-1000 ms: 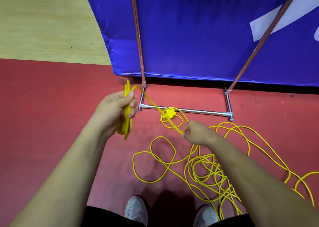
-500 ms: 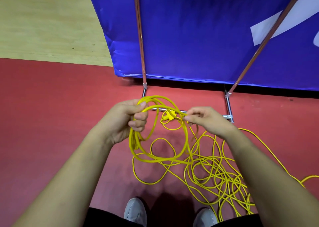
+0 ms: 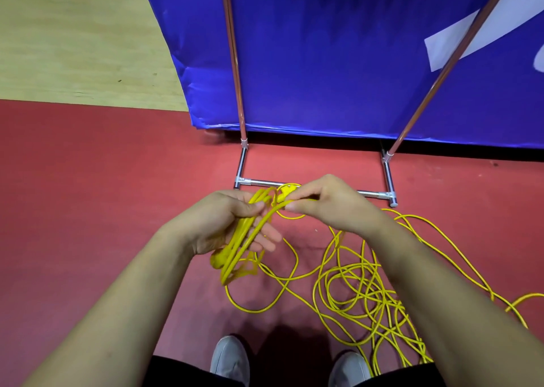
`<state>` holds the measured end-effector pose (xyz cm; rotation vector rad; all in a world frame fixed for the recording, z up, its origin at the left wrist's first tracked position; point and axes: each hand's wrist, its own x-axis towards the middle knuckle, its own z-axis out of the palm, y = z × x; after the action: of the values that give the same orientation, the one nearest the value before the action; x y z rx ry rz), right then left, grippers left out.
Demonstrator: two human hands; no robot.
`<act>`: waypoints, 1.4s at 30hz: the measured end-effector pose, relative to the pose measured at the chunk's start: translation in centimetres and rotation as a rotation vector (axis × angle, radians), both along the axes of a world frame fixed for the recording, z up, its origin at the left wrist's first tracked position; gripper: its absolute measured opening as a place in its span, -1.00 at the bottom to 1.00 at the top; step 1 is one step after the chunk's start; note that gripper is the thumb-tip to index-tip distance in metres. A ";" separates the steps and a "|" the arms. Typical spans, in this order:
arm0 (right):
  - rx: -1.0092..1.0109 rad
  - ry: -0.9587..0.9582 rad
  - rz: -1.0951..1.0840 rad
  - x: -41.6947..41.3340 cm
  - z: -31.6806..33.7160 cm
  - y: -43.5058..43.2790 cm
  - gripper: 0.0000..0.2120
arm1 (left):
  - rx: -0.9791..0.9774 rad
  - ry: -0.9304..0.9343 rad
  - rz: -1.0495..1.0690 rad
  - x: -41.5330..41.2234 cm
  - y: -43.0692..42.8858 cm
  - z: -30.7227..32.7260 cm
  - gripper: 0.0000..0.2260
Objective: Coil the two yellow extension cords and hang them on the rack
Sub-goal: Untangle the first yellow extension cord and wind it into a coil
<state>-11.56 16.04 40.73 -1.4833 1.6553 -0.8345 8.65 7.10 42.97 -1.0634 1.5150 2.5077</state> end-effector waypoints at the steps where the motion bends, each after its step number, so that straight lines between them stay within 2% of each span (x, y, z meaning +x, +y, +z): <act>1: -0.036 0.044 0.033 0.9 0.3 -0.2 -0.92 | -0.014 0.008 -0.013 -0.2 0.2 -0.1 -0.85; 3: -0.111 0.081 0.056 2.0 1.1 -0.4 -0.92 | -0.028 0.051 0.006 -0.4 0.3 -0.1 -0.87; 5: -0.112 0.035 0.006 1.3 0.6 -0.4 -0.86 | -0.018 0.112 0.067 -0.4 0.0 0.1 -0.90; 9: 0.093 0.038 -0.068 -3.1 -2.9 1.5 -0.75 | 0.037 0.187 0.199 0.6 -1.2 0.8 -0.94; 12: 0.149 -0.193 -0.210 -4.7 -5.0 2.9 -0.96 | 0.004 0.111 0.199 1.2 -1.7 0.5 -0.93; 14: 0.089 -0.263 -0.282 -4.5 -4.5 2.8 -0.90 | 0.012 0.048 0.165 1.2 -1.7 0.2 -0.92; 18: -0.019 -0.143 -0.221 -4.0 -2.7 1.6 -0.83 | 0.044 -0.062 0.165 1.2 -2.0 0.0 -0.87; 22: -0.001 -0.047 -0.182 -3.4 -2.0 1.0 -0.83 | 0.090 -0.050 0.122 1.4 -2.0 0.1 -0.86; 26: -0.015 0.032 -0.070 -1.9 -0.9 0.3 -0.86 | 0.036 -0.030 0.069 0.8 -1.3 -0.1 -0.83; 29: -0.093 0.166 0.059 0.5 0.3 -0.2 -0.88 | -0.022 -0.004 0.032 -0.1 -0.2 -0.3 -0.82; 31: -0.176 0.225 0.064 1.7 0.9 -0.4 -0.92 | -0.031 0.017 0.012 -0.3 0.2 -0.3 -0.83; 33: -0.206 0.172 -0.013 1.6 1.1 -0.4 -0.95 | -0.027 0.047 0.024 -0.2 0.2 0.0 -0.83; 38: -0.139 -0.007 -0.180 -1.2 -1.4 0.0 -0.96 | -0.068 0.111 0.081 -0.4 0.5 0.7 -0.84; 42: -0.087 -0.092 -0.288 -3.1 -4.7 0.2 -0.90 | 0.086 0.252 0.169 -0.3 0.0 1.2 -0.86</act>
<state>-14.67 16.23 36.02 -1.2581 1.8079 -1.1265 8.31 7.06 44.16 -0.9299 1.4069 2.8892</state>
